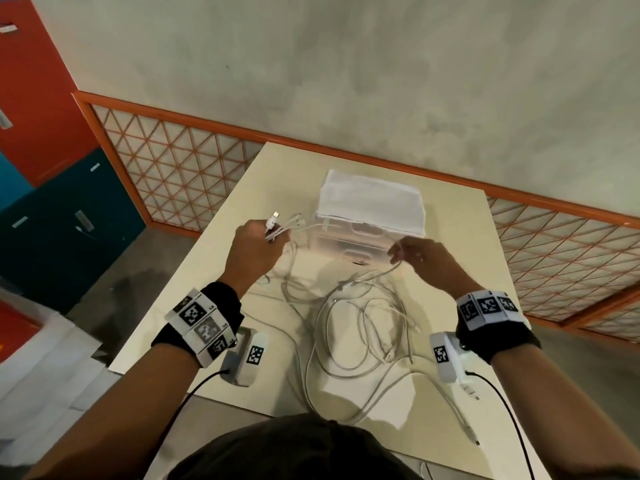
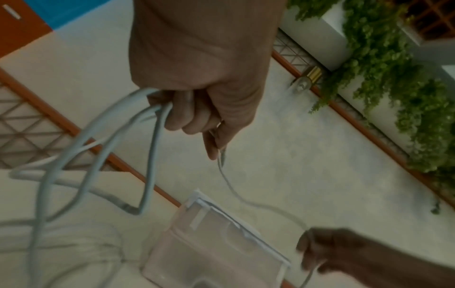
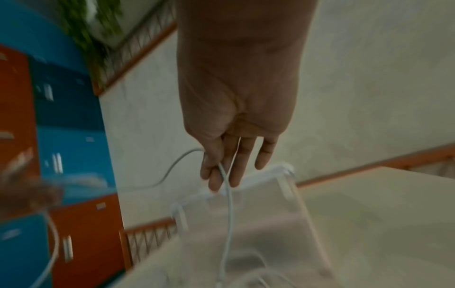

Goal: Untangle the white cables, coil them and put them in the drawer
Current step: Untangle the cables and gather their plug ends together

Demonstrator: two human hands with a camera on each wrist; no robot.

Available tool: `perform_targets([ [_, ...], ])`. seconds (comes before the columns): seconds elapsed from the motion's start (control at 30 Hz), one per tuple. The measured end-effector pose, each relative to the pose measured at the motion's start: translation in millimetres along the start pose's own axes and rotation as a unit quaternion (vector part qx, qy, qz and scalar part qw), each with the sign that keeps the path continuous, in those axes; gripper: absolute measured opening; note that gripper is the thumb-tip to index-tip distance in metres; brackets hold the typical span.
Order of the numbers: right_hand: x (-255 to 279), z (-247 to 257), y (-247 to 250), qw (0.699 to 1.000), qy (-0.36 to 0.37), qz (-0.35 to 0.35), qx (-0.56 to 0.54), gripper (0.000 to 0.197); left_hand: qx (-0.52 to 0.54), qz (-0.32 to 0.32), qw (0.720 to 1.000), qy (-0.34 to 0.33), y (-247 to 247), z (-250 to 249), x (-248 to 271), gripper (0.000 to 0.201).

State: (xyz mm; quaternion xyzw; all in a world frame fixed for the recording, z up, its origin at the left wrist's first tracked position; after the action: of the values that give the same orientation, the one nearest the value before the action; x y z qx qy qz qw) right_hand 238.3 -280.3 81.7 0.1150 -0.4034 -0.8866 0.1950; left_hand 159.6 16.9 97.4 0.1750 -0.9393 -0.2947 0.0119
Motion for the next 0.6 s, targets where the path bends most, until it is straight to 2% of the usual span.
perform_targets([
  [0.1,-7.7,27.3,40.1,0.992,0.022,-0.11,-0.058,0.016,-0.038,-0.01,0.999,0.023,0.7,15.5,-4.1,0.026],
  [0.17,-7.6,47.9,61.3,0.984,0.028,-0.139,-0.112,0.013,-0.061,-0.011,0.997,0.038,-0.8,22.2,-5.8,0.032],
  [0.27,-6.2,68.8,79.4,0.982,0.048,-0.15,-0.107,0.011,-0.075,-0.008,0.996,0.05,-2.3,24.7,-4.3,0.036],
  [0.43,3.0,60.4,75.4,0.983,0.047,-0.125,-0.122,0.007,-0.076,0.014,0.996,0.036,-2.9,30.4,-0.4,0.034],
  [0.53,12.4,44.0,71.6,0.986,0.019,-0.127,-0.108,0.007,-0.083,0.017,0.996,0.034,-3.8,30.3,0.5,0.035],
  [0.6,18.4,31.1,70.7,0.988,-0.017,-0.126,-0.089,0.013,-0.098,0.029,0.994,0.039,-6.5,27.3,1.1,0.034],
])
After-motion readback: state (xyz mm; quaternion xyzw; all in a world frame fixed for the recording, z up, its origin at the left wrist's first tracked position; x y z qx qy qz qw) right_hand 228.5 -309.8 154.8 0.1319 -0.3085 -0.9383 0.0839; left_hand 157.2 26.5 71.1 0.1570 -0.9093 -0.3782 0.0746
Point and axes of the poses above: each hand's wrist, its own x-axis away from the middle knuckle, its own y-axis out of the back of the hand, z = x × y, the point moved 6 cm from there along -x, towards the middle knuckle, and after that the axes turned 1 degree about z, right-handed, at the moved point
